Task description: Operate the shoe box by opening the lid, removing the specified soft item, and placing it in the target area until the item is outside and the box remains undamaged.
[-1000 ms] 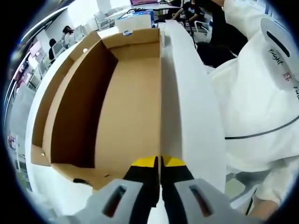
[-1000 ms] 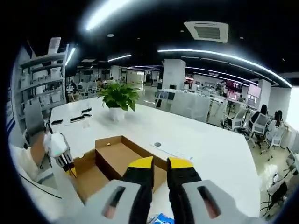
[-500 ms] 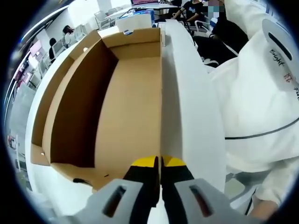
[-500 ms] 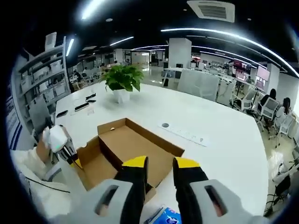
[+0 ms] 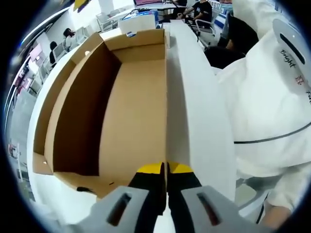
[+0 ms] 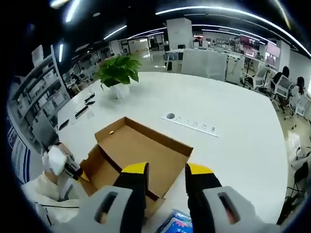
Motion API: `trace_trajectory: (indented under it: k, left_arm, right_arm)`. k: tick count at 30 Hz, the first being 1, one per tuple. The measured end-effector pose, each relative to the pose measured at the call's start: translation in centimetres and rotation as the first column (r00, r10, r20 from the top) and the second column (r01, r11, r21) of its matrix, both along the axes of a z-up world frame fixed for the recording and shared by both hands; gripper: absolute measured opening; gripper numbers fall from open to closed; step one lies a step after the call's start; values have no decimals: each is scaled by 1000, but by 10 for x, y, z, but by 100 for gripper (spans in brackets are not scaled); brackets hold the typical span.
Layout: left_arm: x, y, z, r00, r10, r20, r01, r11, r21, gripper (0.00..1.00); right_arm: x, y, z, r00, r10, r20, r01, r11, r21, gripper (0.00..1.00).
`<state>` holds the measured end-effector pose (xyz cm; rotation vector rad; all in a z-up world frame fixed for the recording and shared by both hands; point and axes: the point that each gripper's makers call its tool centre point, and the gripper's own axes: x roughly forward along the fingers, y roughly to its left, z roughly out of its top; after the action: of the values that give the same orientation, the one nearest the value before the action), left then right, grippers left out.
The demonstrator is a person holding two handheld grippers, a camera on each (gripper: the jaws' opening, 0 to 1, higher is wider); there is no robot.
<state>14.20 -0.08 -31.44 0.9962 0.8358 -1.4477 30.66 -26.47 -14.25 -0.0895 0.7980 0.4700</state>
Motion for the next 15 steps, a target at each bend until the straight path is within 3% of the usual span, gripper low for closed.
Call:
trace_trajectory:
  k: [2,4,7,10,15]
  left_arm:
    - [-1,1,0,999,-35,19,36,999,-11,1]
    - [0,0,1,1000,-13,7,13,1000,-10,1]
    - [1,0,1,1000,-17,7,17,1000,-3,1]
    - [1,0,1,1000,-17,5,17,1000,-5,1]
    - [1,0,1,1000,-17,8,17,1000,-7,1]
  right_arm:
    - [11,-16,-11,999,-35,10,35,995,-91,24]
    - [17,-28,-20,993,-117,-12,115,985,-126,18]
    - [29,-28,-20,991,-133,-11,132,989,-72,15]
    - [37,-25,-15,983,-183,-27,182,983,-5,19]
    - [48,-21,-14,983,-180,-24,178,982,-56,22]
